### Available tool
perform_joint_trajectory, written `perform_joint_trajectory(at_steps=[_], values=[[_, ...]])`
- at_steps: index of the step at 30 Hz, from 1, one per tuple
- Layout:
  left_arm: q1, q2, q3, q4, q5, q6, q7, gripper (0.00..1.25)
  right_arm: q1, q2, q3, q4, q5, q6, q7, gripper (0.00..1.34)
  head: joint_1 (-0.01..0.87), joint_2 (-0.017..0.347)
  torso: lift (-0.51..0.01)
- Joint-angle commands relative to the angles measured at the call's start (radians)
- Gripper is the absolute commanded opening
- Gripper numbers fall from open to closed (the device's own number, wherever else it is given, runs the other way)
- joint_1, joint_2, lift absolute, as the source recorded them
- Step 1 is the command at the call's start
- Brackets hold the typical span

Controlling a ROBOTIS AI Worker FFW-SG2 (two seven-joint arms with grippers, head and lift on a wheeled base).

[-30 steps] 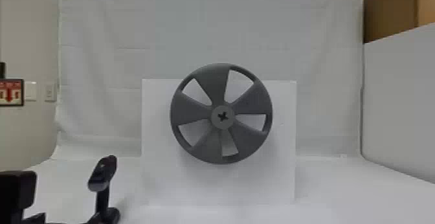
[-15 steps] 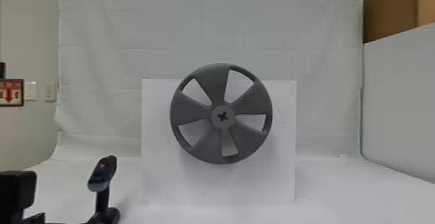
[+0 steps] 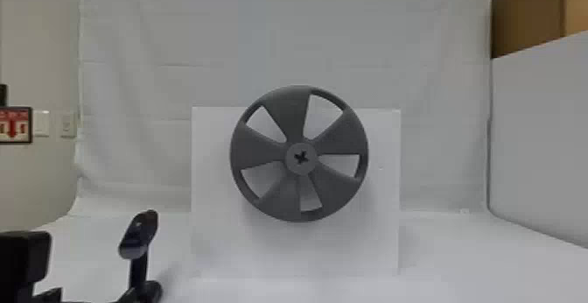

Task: Grasp the drill and bring into the middle of wheel

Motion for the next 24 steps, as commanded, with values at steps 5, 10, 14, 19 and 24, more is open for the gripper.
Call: perform_joint_trajectory(at_steps=[5,10,14,19,24], values=[[-0.012,-0.001,-0.012,0.009,-0.015,0.005,0.011,1.07,-0.002,0.000,0.003,0.000,-0.001,0.000,0.000,1.20,0.000,0.000,-0.406],[-0.037,-0.001,-0.028,0.048,-0.019,0.002,0.017,1.07,-0.002,0.000,0.008,0.000,-0.001,0.000,0.000,1.20,0.000,0.000,-0.406],[-0.060,-0.001,-0.041,0.095,-0.019,-0.018,0.017,1.07,-0.003,0.000,0.012,0.000,0.004,0.000,0.000,1.20,0.000,0.000,-0.406],[-0.078,-0.005,-0.063,0.147,-0.007,-0.067,0.046,1.07,-0.002,0.000,0.017,0.000,0.005,0.000,0.000,1.20,0.000,0.000,-0.406],[-0.104,-0.009,-0.072,0.213,0.007,-0.117,0.057,1.07,-0.003,0.000,0.024,0.000,0.010,0.000,0.000,1.20,0.000,0.000,-0.406]])
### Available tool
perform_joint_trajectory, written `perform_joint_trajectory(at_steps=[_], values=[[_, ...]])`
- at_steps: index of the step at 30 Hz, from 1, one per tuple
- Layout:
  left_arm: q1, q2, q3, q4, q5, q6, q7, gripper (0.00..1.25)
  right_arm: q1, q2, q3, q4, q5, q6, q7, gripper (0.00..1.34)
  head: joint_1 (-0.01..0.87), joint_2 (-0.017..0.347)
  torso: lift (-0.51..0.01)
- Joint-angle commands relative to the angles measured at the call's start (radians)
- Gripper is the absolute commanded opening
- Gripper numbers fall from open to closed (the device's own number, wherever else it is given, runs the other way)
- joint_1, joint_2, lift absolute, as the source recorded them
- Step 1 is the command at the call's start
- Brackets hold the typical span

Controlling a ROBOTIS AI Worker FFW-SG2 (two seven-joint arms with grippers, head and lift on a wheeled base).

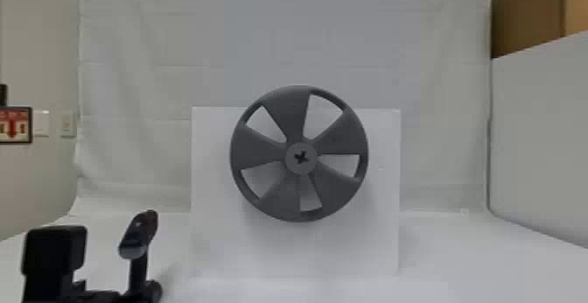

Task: Grasp the drill and bring into the middle of wheel

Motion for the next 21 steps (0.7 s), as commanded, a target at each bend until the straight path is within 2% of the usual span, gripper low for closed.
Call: perform_joint_trajectory(at_steps=[1,7,11,21], values=[[-0.027,-0.003,-0.013,0.067,0.011,-0.054,0.002,1.07,-0.001,0.000,0.010,0.000,0.006,0.000,0.000,1.20,0.000,0.000,-0.406],[-0.047,-0.006,-0.034,0.132,0.013,-0.114,0.024,1.07,-0.002,0.000,0.018,0.000,0.010,0.000,0.000,1.20,0.000,0.000,-0.406],[-0.058,-0.006,-0.060,0.162,0.013,-0.168,0.067,1.07,-0.004,0.000,0.022,0.000,0.013,0.000,0.000,1.21,0.000,0.000,-0.406],[-0.090,-0.008,-0.103,0.248,0.008,-0.255,0.124,1.07,-0.007,0.000,0.037,0.000,0.027,0.000,0.000,1.20,0.000,0.000,-0.406]])
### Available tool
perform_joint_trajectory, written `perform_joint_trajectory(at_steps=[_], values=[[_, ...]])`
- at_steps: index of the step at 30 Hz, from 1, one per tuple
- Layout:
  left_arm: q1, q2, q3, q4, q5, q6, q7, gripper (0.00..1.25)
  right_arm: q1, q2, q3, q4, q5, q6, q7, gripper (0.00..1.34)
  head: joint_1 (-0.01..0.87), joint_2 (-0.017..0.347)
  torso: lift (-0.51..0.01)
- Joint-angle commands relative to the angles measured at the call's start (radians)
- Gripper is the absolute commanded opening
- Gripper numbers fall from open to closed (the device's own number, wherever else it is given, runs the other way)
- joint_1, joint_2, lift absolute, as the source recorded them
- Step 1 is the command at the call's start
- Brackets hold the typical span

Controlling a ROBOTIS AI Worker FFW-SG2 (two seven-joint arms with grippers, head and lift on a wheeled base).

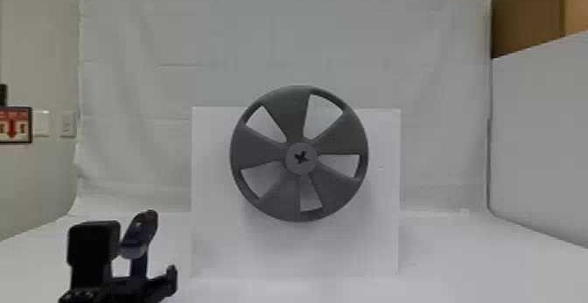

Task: Grasp the drill and bring into the middle of wheel

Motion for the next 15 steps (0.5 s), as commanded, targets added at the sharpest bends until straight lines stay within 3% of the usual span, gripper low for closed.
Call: perform_joint_trajectory(at_steps=[1,15], values=[[-0.009,-0.001,-0.020,0.037,-0.005,-0.056,0.025,1.07,-0.003,0.002,0.008,0.000,0.008,0.000,0.000,1.20,0.000,0.000,-0.406],[-0.035,-0.008,-0.039,0.124,-0.046,-0.111,0.083,1.05,-0.006,0.003,0.027,0.003,0.023,0.002,0.000,1.21,0.000,0.000,-0.406]])
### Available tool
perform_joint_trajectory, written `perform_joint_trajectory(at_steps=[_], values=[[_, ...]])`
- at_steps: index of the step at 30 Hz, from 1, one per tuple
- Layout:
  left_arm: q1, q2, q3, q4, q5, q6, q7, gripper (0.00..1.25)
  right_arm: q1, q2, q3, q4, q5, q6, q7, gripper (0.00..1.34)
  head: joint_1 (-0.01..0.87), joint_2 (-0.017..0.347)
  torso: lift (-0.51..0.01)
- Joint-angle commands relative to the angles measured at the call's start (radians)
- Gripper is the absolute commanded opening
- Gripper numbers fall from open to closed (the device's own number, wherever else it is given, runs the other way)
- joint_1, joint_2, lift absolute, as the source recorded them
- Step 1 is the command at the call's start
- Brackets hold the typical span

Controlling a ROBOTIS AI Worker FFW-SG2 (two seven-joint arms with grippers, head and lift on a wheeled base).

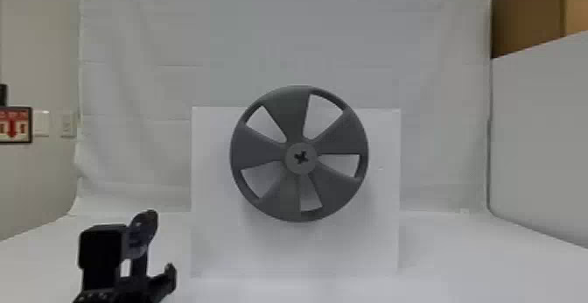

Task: Grasp the drill and bring into the middle of wheel

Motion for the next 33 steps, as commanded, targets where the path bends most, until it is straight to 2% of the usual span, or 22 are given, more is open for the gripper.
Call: perform_joint_trajectory(at_steps=[1,22,33], values=[[-0.020,-0.003,-0.007,0.046,-0.003,-0.016,0.001,1.05,0.000,0.000,0.005,0.001,0.005,0.001,0.000,1.21,0.000,0.000,-0.406],[-0.077,-0.012,-0.025,0.179,-0.019,-0.098,0.025,1.05,0.000,0.005,0.022,0.003,0.018,0.003,0.000,1.20,0.000,0.000,-0.406],[-0.098,-0.015,-0.022,0.205,-0.028,-0.108,0.036,1.02,0.000,0.005,0.027,0.003,0.022,0.003,0.000,1.20,0.000,0.000,-0.406]])
